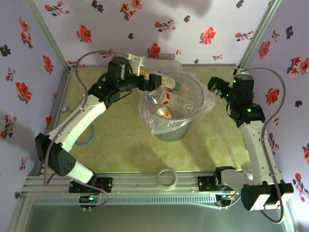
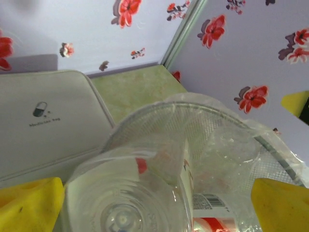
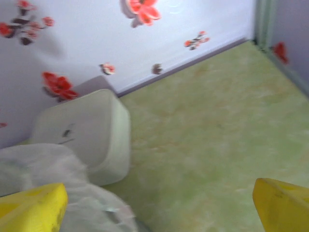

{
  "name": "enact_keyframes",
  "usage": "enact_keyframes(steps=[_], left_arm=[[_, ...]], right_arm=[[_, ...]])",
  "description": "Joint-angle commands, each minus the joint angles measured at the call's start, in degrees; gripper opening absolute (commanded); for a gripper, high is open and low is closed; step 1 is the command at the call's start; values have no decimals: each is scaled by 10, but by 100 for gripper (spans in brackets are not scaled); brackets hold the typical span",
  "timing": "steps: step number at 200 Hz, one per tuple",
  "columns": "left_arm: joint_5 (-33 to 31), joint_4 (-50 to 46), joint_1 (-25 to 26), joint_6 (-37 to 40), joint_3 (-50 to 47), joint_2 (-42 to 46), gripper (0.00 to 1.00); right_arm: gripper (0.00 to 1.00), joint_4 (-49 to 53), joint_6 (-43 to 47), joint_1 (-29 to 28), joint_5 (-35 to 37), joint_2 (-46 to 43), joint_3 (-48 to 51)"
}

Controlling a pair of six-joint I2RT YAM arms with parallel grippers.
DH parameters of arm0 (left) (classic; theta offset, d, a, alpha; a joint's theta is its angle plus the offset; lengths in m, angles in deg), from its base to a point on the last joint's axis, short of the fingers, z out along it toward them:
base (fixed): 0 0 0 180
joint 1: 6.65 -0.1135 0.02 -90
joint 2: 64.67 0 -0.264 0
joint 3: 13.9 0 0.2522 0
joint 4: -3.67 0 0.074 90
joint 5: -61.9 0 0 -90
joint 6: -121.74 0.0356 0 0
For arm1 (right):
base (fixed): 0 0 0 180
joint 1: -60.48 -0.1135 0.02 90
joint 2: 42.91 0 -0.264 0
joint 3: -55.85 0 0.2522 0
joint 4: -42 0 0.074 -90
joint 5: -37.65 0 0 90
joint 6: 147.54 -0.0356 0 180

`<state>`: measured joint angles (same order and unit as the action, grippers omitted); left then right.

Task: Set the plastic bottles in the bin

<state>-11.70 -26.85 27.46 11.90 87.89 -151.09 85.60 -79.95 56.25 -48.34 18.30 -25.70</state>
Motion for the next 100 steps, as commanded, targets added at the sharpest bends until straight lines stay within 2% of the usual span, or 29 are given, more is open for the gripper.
enact_keyframes(steps=[1,17,33,69,100], left_arm=[[11,7,-48,8,-12,53,100],[1,22,-93,-5,-63,99,100],[-39,15,-131,-2,-116,150,100],[-174,-49,-183,38,-221,247,100],[-312,-33,-226,46,-357,313,100]], right_arm=[[99,21,30,8,102,-7,31],[99,11,24,13,103,-6,54],[99,-3,14,18,103,-6,76],[99,-52,-2,26,141,-8,139],[99,-130,15,27,148,-7,218]])
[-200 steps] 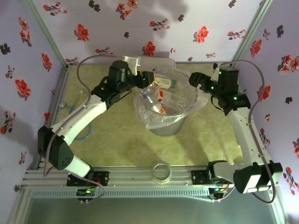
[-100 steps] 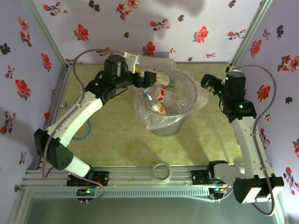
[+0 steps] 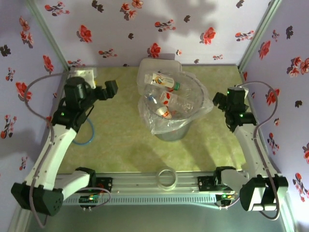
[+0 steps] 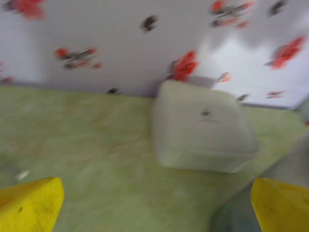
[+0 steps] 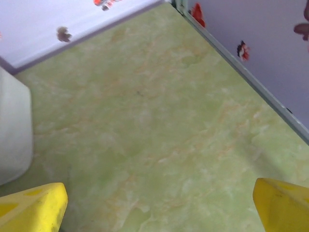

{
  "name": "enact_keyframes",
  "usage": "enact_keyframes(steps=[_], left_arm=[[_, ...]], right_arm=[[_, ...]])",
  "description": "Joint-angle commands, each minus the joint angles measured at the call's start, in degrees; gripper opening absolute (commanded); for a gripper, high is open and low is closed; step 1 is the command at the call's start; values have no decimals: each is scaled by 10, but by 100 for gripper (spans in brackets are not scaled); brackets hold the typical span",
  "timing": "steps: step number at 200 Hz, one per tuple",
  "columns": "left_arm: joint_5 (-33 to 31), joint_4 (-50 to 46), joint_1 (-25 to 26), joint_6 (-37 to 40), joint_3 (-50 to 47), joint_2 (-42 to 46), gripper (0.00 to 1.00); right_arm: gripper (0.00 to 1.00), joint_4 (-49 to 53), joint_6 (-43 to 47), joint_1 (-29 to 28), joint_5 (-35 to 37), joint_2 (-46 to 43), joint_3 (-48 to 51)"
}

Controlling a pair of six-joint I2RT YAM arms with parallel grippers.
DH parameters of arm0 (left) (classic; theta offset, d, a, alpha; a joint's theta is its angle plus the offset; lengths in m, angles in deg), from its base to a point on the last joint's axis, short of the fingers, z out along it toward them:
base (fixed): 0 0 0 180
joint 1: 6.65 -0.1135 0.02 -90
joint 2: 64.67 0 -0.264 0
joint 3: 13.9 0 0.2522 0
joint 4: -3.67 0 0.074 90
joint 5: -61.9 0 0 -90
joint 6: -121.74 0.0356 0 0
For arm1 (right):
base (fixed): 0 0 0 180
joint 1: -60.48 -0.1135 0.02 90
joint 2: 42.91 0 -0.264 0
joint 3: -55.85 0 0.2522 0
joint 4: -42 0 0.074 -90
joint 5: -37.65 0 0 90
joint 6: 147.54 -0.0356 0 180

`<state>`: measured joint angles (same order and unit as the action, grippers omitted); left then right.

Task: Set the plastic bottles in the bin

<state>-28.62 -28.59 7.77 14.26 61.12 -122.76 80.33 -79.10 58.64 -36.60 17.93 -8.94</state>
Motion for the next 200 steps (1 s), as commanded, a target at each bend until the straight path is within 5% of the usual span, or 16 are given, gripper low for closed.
enact_keyframes(steps=[1,78,140,200], left_arm=[[-146,-14,-31,23,-94,31,100],[-211,236,-103,31,-353,37,100],[-181,516,-129,109,-407,-133,100],[-118,625,-134,145,-362,-275,100]], right_arm=[[100,-81,8,4,31,-2,53],[99,-335,47,4,72,55,220],[99,-461,74,3,37,173,227],[100,-648,145,1,30,259,242]])
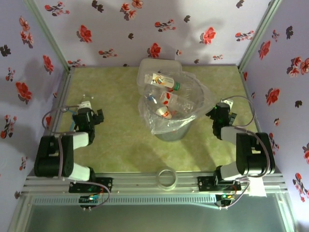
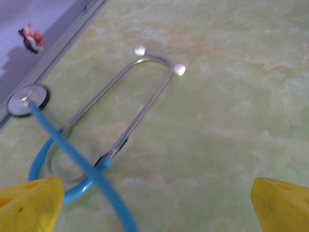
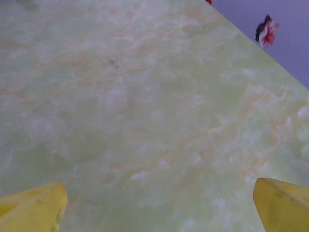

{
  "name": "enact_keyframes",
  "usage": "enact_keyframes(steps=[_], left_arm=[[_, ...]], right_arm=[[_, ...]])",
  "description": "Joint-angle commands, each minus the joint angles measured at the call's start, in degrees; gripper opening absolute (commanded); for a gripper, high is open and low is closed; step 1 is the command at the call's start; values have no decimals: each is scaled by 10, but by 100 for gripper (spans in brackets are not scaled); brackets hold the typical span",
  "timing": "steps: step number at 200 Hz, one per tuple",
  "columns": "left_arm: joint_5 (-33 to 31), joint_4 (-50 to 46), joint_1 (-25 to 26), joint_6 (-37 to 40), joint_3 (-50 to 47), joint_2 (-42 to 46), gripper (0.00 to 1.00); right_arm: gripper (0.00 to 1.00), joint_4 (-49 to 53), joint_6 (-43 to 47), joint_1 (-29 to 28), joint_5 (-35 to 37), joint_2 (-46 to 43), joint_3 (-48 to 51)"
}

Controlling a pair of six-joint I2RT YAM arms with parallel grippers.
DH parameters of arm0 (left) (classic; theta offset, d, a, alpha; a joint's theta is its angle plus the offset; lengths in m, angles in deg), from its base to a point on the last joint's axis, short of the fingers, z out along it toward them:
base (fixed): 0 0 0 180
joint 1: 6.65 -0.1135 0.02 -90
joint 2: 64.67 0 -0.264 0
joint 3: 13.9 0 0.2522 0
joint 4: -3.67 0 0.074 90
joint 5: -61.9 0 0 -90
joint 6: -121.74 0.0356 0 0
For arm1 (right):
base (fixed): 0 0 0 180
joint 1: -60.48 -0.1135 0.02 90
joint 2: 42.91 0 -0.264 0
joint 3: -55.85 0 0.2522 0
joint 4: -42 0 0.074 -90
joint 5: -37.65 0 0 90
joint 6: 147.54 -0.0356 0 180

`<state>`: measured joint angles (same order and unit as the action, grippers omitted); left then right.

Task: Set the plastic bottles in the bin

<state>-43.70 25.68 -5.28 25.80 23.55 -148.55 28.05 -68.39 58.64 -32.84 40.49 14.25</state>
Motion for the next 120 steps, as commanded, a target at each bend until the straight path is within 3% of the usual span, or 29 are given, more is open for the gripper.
enact_keyframes(steps=[1,22,39,54,69,83,120], left_arm=[[33,87,-4,30,12,-17,100],[43,174,-2,37,-18,-48,100],[46,167,0,53,-16,-48,100],[47,164,0,53,-15,-48,100],[47,162,0,53,-15,-48,100],[47,162,0,52,-15,-47,100],[46,164,0,53,-15,-48,100]], right_arm=[[100,-134,40,0,-11,36,11],[100,-157,47,-3,-27,33,33],[100,-312,51,-4,-9,80,79],[100,-218,32,-4,11,48,61],[100,-278,40,-4,14,68,73],[100,-236,36,-4,12,52,67],[100,-250,39,-4,13,57,69]])
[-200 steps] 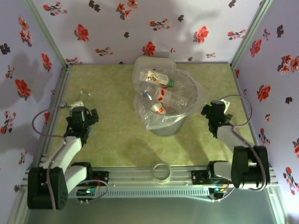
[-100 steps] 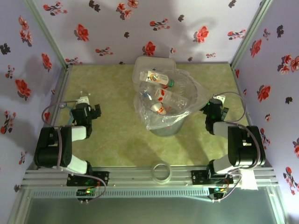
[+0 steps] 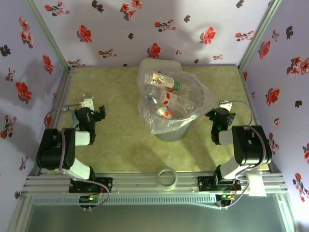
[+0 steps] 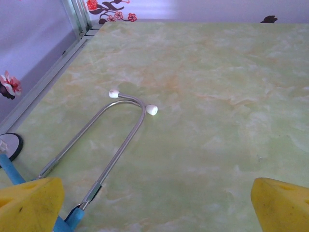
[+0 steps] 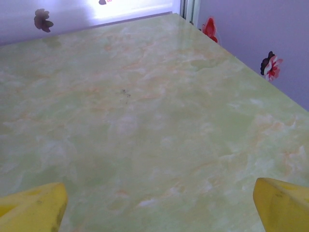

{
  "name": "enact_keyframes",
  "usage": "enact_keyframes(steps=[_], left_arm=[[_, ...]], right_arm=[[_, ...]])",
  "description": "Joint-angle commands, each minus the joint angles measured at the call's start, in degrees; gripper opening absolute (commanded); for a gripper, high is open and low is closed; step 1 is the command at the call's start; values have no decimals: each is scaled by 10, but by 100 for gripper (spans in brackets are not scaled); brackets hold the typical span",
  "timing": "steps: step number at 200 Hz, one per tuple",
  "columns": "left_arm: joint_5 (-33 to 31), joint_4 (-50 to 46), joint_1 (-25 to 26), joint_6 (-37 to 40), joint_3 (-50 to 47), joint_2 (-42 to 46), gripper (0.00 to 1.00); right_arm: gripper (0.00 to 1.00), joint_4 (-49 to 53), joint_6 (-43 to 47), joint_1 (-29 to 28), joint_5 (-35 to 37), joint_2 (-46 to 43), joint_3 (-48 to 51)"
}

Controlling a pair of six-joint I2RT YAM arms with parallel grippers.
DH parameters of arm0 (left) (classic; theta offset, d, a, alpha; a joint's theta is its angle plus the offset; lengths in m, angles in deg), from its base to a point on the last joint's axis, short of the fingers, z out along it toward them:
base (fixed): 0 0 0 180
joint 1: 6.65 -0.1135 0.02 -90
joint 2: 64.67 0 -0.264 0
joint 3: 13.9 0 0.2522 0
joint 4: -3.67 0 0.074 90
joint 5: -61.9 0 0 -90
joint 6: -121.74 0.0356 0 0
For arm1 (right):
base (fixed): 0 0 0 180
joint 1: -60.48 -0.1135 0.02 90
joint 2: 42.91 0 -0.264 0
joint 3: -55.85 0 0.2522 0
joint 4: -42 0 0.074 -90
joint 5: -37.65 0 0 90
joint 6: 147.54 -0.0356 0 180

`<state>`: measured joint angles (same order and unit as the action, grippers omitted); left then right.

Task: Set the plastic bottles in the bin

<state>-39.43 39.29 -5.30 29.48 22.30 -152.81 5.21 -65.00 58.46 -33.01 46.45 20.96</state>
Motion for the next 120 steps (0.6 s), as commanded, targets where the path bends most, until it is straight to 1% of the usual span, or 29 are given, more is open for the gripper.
enact_keyframes(steps=[1,120], left_arm=[[3,27,1,16,-3,-5,100],[3,26,1,16,-3,-5,100]], right_arm=[[99,-24,6,-2,14,-2,2],[100,-17,13,-4,1,0,-3]])
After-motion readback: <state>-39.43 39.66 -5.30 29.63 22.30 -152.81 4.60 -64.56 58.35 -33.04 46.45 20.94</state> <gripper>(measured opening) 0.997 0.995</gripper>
